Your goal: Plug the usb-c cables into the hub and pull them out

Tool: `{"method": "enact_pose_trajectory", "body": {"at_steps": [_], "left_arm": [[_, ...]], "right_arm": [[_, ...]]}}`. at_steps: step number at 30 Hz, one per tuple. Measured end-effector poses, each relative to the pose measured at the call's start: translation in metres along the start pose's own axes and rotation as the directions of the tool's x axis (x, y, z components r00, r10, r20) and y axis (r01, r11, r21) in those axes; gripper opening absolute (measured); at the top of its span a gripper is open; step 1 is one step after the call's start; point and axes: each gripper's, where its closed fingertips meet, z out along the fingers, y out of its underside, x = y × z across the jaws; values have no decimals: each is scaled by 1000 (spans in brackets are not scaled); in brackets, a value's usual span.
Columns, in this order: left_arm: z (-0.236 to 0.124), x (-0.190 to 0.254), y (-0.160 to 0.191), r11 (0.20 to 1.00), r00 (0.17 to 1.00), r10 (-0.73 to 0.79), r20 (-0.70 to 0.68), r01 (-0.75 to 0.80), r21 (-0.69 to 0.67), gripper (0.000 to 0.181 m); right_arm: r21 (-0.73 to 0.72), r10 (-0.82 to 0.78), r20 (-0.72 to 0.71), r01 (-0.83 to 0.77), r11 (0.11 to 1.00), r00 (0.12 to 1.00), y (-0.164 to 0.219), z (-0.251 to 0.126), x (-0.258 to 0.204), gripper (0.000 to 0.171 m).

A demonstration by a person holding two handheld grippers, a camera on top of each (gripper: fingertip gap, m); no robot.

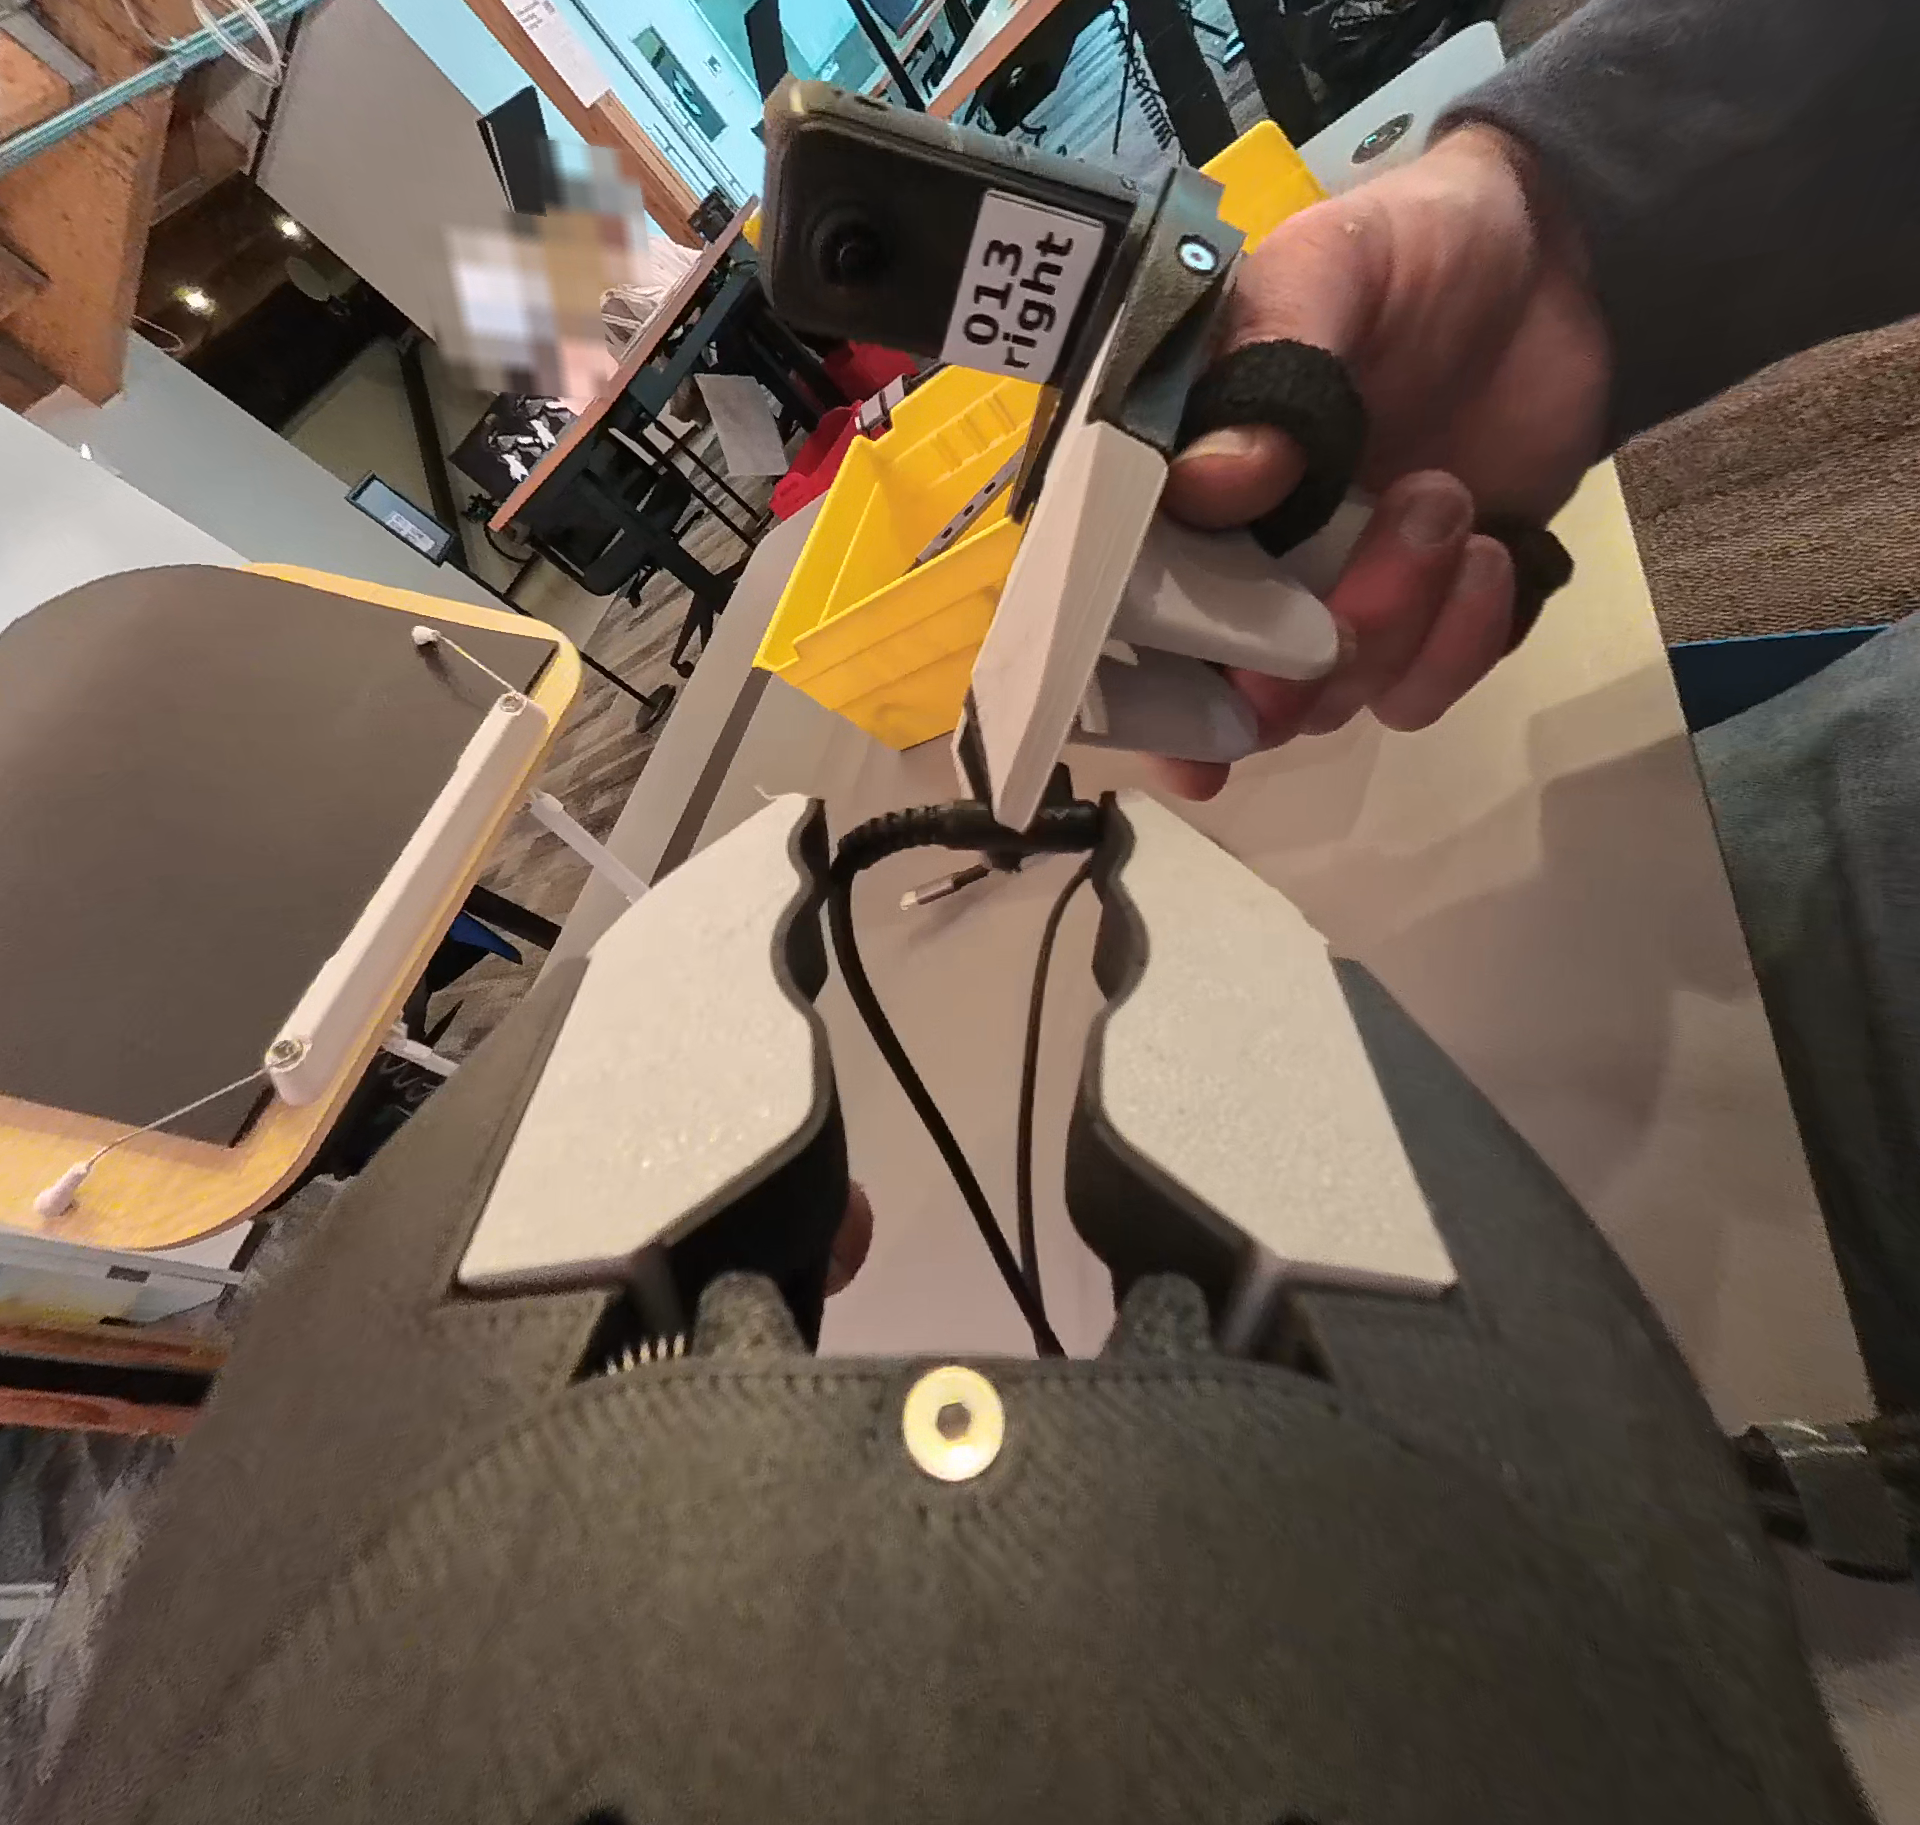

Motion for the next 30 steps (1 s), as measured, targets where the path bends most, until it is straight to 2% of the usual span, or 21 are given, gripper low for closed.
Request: {"method": "enact_pose_trajectory", "body": {"at_steps": [9,30], "left_arm": [[0,-4,0,1000,999,27,28,-27,-2,47],[1,5,8,1000,999,9,-44,-11,-29,44]], "right_arm": [[26,18,4,-18,1000,1000,-3,1,1,5],[7,29,4,-29,1000,1000,3,0,6,5]]}}
